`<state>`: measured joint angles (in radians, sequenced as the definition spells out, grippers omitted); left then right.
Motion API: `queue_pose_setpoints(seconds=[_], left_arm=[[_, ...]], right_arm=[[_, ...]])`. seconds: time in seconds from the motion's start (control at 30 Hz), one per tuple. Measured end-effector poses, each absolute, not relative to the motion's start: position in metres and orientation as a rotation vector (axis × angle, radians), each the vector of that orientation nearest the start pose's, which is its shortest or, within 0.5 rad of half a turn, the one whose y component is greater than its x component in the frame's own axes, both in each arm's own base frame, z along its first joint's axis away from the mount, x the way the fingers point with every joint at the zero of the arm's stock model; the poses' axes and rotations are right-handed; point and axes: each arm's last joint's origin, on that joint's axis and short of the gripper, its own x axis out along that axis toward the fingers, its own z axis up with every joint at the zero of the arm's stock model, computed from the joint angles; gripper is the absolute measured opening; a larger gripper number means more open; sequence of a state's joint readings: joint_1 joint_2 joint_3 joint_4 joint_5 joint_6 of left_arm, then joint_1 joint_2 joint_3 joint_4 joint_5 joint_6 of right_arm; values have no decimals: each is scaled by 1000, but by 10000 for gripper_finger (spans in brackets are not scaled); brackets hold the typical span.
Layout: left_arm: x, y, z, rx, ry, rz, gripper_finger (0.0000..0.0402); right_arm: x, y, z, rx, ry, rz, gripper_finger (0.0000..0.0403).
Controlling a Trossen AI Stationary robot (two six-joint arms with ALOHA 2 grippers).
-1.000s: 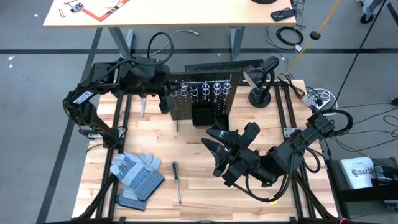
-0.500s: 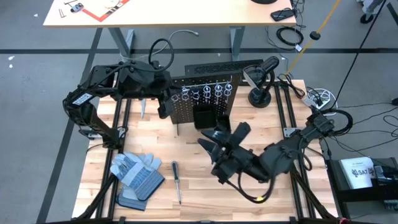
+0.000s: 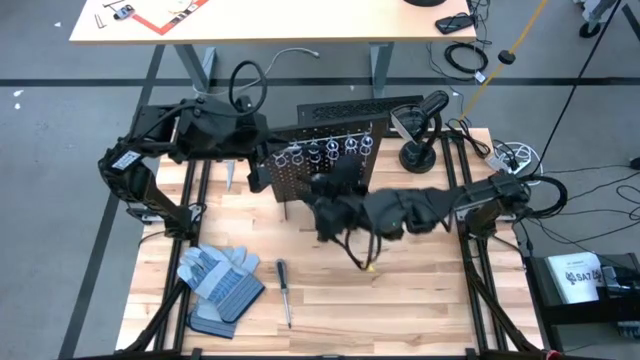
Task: Hang tools onto peg board
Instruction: Hang the black pliers on the black pegboard
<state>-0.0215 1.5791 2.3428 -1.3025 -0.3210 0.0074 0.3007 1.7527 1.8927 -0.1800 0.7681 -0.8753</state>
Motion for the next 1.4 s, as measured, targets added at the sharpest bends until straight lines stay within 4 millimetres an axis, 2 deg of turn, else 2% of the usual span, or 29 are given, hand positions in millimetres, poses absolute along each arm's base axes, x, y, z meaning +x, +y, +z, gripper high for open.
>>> queue_pose_setpoints(seconds=[0.33,0.6,0.73,0.83,1.13,1.4], left_arm=[[238,1,530,105,549,282,24],[238,1,530,105,550,282,24],[238,1,530,105,552,281,24],[238,1,530,106,552,280,24],[238,1,530,105,559,279,24],[238,-2,532,105,527,274,34]], right_arm=[[383,50,467,-832,229,-447,151],[385,22,459,-822,334,-461,151],[385,15,458,-816,333,-459,146],[385,11,456,-822,355,-443,127],[390,6,450,-824,380,-443,27],[392,7,453,-832,346,-454,27]])
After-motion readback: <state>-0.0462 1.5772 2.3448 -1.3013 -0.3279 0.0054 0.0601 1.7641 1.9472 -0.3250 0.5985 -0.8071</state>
